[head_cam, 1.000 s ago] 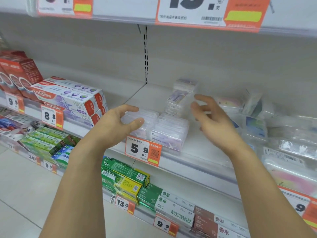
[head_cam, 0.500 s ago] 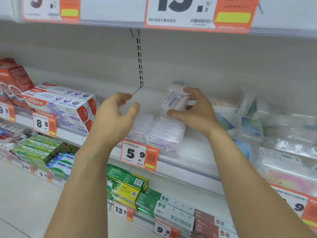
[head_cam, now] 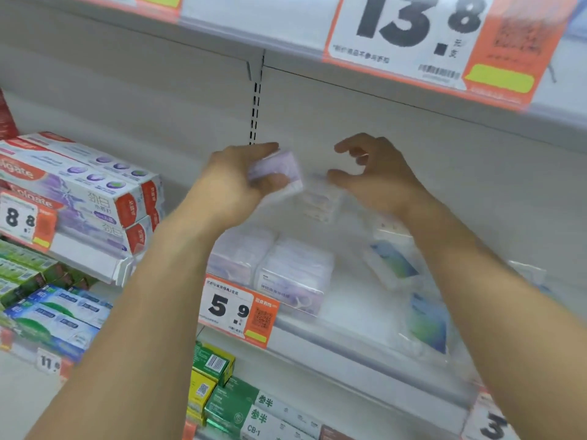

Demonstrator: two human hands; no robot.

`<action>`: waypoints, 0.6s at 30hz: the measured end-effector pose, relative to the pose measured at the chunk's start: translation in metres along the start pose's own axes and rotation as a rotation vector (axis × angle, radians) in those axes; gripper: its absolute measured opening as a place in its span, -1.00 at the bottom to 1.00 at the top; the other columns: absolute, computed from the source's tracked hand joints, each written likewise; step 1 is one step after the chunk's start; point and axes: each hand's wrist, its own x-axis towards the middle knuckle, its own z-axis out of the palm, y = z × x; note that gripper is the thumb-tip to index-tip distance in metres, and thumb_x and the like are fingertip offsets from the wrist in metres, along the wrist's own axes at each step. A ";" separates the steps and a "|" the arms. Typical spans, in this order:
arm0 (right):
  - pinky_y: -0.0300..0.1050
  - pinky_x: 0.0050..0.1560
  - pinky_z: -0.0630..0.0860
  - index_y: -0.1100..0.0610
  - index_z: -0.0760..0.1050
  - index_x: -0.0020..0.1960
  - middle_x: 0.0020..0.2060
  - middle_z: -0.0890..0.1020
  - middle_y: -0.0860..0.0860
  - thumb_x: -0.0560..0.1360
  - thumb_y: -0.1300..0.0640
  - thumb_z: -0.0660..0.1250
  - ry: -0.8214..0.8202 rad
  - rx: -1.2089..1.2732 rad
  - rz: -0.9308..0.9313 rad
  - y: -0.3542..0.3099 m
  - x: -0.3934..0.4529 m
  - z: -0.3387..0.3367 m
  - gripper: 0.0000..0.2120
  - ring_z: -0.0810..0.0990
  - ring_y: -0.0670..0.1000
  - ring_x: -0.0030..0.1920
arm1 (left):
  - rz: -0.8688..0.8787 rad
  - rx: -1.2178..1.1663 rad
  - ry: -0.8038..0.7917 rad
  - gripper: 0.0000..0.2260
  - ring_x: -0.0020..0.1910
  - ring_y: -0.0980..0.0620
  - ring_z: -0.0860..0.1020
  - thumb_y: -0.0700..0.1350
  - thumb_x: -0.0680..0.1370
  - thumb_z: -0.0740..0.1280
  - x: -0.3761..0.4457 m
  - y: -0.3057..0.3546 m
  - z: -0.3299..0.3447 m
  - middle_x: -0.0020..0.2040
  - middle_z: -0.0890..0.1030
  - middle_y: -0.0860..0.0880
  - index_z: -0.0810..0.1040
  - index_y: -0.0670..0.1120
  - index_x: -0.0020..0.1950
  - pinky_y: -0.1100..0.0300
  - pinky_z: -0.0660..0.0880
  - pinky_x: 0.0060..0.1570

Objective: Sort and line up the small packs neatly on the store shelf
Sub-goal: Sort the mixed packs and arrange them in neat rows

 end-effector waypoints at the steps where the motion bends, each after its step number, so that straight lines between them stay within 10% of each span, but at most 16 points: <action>1: -0.17 0.10 0.45 -0.06 0.49 0.29 0.24 0.43 0.07 0.47 -0.08 0.43 -0.018 -0.041 0.077 0.008 0.018 0.001 -0.59 0.52 0.04 0.20 | 0.002 -0.015 0.004 -0.52 0.36 0.05 0.44 0.06 0.50 0.41 0.000 -0.004 0.001 0.36 0.51 0.03 0.45 0.04 0.41 0.36 0.30 0.19; 6: -0.04 0.11 0.50 -0.07 0.34 0.41 0.35 0.43 0.06 0.53 -0.14 0.33 -0.391 -0.080 0.318 0.043 0.047 0.036 -0.51 0.53 0.11 0.18 | -0.010 -0.017 -0.052 -0.55 0.34 0.01 0.44 -0.01 0.51 0.42 0.004 -0.020 0.004 0.36 0.50 0.02 0.46 0.03 0.39 0.34 0.30 0.14; 14: 0.18 0.14 0.60 0.00 0.42 0.31 0.15 0.59 0.12 0.54 0.06 0.37 -0.482 0.342 0.459 0.052 0.028 0.024 -0.64 0.62 0.13 0.03 | 0.001 0.062 -0.217 -0.59 0.44 0.08 0.30 -0.07 0.52 0.37 0.006 -0.028 0.010 0.50 0.24 -0.01 0.46 0.12 0.36 0.39 0.19 0.17; 18: 0.13 0.07 0.64 0.10 0.45 0.30 0.15 0.59 0.09 0.48 0.19 0.47 -0.426 0.430 0.405 0.051 0.011 0.016 -0.57 0.64 0.12 0.05 | -0.006 0.062 -0.188 -0.71 0.32 0.01 0.43 -0.17 0.57 0.28 0.006 -0.027 0.015 0.38 0.41 0.00 0.58 0.10 0.23 0.35 0.27 0.12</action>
